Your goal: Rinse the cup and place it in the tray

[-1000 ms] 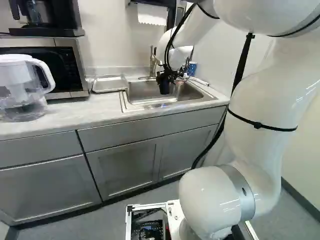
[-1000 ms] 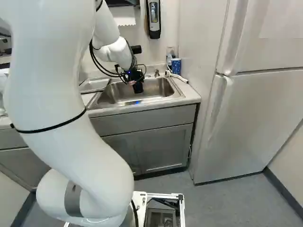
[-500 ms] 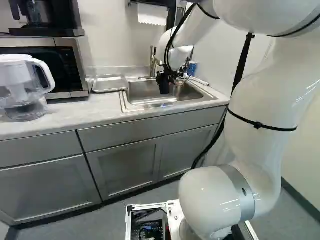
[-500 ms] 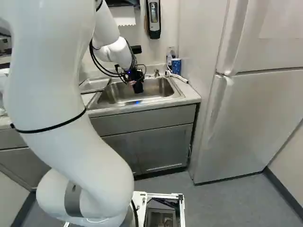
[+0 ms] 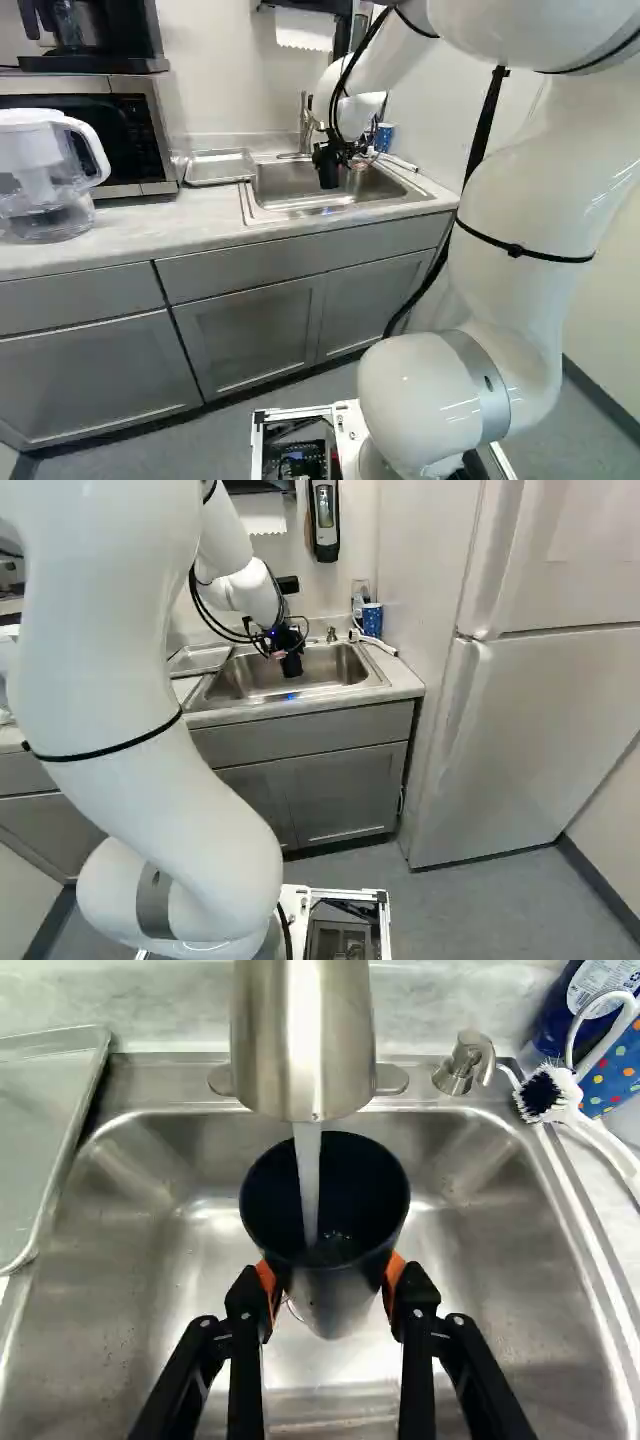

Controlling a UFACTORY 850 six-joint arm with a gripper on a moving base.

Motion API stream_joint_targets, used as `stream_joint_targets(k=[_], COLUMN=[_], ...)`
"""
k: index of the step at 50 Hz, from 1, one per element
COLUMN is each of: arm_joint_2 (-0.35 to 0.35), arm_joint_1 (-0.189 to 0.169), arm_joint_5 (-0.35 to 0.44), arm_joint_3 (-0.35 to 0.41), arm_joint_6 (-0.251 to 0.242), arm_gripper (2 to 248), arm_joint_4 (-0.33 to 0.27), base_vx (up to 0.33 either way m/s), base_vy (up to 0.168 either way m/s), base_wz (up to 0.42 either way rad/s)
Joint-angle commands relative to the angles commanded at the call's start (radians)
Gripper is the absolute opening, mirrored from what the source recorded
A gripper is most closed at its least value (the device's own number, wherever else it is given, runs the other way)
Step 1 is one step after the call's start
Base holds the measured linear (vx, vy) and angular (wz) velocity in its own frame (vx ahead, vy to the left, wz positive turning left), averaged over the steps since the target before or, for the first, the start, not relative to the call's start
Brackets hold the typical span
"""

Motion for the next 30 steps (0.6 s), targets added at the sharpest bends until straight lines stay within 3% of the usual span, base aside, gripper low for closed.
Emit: stream_joint_targets(k=[30], arm_joint_2=[0.0], arm_joint_1=[0.0], arm_joint_5=[0.0], arm_joint_3=[0.0], arm_joint_6=[0.0], arm_gripper=[120], arm_joint_4=[0.0], base_vx=[0.0], base_vy=[0.0], base_wz=[0.0])
